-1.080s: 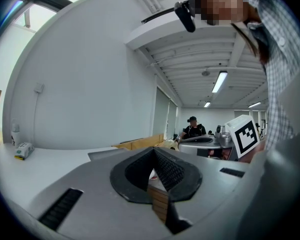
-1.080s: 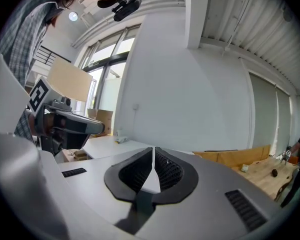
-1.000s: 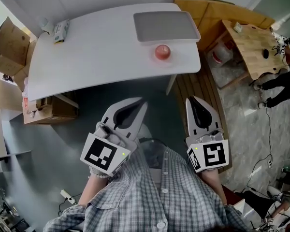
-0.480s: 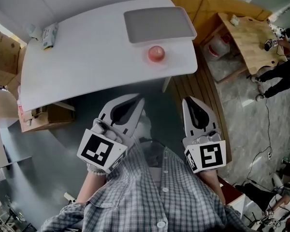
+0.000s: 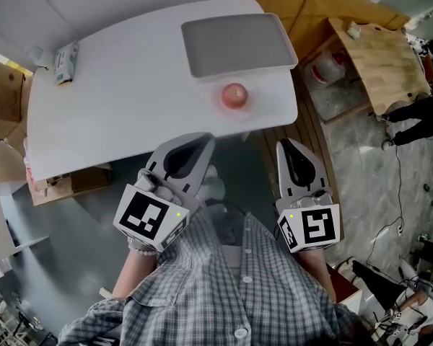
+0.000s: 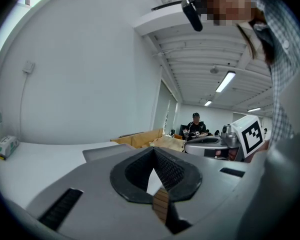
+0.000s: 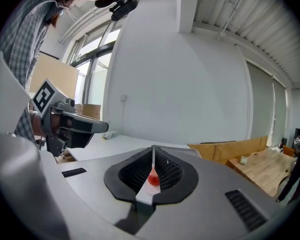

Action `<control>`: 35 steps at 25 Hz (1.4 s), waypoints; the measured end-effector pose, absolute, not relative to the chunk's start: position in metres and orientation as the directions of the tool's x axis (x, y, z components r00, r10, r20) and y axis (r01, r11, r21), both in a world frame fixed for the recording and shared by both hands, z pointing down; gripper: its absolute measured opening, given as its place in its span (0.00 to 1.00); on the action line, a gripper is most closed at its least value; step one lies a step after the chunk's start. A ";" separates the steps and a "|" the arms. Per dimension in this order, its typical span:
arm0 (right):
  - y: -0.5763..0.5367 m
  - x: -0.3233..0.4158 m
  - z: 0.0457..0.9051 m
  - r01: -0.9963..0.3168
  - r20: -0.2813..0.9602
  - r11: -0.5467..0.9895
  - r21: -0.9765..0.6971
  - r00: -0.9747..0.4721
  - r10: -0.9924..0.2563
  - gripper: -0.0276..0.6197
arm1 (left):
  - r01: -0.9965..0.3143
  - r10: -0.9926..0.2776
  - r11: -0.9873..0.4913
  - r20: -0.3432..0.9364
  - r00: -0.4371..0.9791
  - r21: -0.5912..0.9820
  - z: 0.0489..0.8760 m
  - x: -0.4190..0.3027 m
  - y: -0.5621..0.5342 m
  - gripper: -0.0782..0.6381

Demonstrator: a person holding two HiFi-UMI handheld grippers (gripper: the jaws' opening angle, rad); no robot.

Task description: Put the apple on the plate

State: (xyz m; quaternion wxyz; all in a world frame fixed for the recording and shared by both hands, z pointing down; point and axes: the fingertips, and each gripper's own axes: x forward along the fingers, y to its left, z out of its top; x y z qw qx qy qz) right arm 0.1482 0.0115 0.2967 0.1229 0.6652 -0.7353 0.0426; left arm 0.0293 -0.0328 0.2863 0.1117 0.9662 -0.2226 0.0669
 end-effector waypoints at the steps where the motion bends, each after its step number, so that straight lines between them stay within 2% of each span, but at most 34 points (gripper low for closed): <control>1: 0.005 0.148 0.297 -0.989 0.239 0.110 0.102 -0.083 -0.967 0.09 | -0.447 -0.417 -0.875 0.179 0.891 0.188 0.286 0.029 -0.041 0.12; 13: -0.056 0.161 0.288 -0.985 0.259 0.078 0.155 -0.036 -0.965 0.09 | -0.444 -0.423 -0.877 0.142 0.895 0.184 0.277 0.031 -0.111 0.12; 27: -0.091 0.165 0.307 -0.982 0.316 0.077 0.171 -0.019 -0.949 0.09 | -0.480 -0.441 -0.847 0.203 0.874 0.229 0.307 0.013 -0.144 0.12; 35: -0.112 0.185 0.324 -0.985 0.363 0.106 0.139 -0.049 -0.930 0.09 | -0.552 -0.488 -0.791 0.271 0.830 0.264 0.330 0.011 -0.157 0.12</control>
